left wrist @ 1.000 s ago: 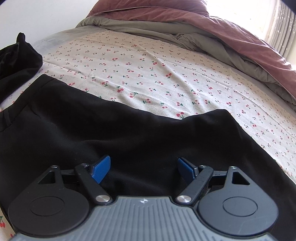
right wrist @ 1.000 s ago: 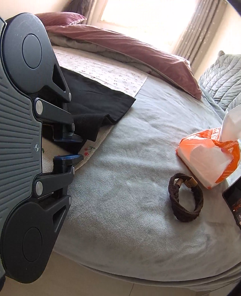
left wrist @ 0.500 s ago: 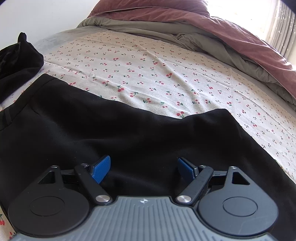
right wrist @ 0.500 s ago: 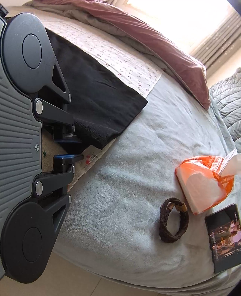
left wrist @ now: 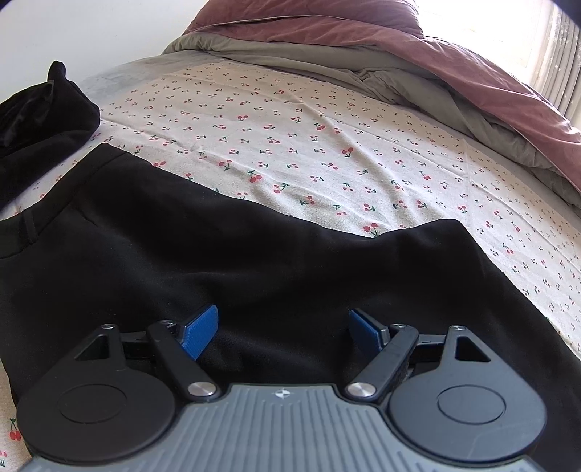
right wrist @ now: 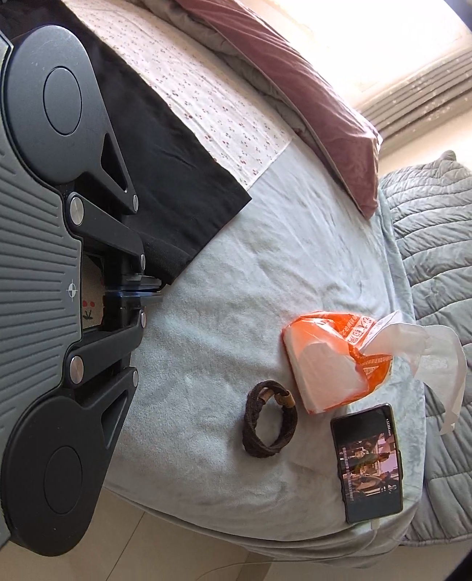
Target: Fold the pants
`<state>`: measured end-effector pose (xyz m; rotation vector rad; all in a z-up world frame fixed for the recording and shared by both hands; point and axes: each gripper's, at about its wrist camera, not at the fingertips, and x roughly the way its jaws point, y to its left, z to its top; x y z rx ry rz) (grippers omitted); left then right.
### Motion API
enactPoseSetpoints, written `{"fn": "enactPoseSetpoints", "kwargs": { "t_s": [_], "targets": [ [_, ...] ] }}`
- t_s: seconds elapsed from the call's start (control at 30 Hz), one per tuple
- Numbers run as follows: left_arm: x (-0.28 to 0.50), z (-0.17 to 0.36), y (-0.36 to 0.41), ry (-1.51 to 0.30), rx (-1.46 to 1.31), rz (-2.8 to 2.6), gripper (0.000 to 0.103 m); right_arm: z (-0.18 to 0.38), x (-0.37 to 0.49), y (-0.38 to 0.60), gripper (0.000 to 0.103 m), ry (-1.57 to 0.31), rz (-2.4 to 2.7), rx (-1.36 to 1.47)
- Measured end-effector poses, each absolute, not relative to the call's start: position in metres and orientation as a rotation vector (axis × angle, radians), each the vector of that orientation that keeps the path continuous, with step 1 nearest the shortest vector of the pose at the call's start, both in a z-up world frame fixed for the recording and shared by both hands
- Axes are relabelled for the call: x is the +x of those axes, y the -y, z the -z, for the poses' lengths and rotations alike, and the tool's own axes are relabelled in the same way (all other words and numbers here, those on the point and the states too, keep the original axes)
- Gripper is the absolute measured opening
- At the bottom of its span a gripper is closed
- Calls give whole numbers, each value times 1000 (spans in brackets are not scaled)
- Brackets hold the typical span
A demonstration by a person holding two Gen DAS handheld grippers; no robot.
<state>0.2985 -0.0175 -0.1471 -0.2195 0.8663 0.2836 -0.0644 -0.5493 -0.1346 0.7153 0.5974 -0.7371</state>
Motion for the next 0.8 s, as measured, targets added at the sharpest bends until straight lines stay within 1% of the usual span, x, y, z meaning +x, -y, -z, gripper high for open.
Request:
{"fn": "enactPoseSetpoints", "kwargs": {
  "t_s": [0.17,0.23,0.27,0.33,0.37,0.43,0.5,0.53,0.67,0.73,0.77,0.8],
  "targets": [
    [299,148,7,-867,-216,-328,88,140,-63,552,1,-611,687,783],
    [298,147,6,-864,-227,-325,88,145,-70,558,8,-587,701,893],
    [297,146,6,-860,-229,-324,88,148,-76,563,9,-566,709,962],
    [295,143,7,-845,-245,-309,88,157,-94,573,10,-465,677,1167],
    [295,142,8,-843,-261,-280,91,160,-98,575,11,-438,659,1215],
    [295,141,16,-853,-273,-215,92,163,-99,574,16,-410,599,1265],
    [294,142,27,-847,-245,-193,92,166,-95,571,38,-431,583,1264],
    [293,143,35,-847,-214,-172,92,167,-96,570,41,-438,608,1263],
    [294,149,42,-863,-165,-186,92,173,-116,572,42,-312,638,1388],
    [297,152,36,-871,-164,-224,91,174,-109,571,44,-346,618,1352],
    [298,152,35,-868,-163,-237,91,176,-104,570,49,-377,612,1342],
    [298,152,34,-867,-162,-243,91,178,-101,569,48,-392,606,1342]
  ]
}}
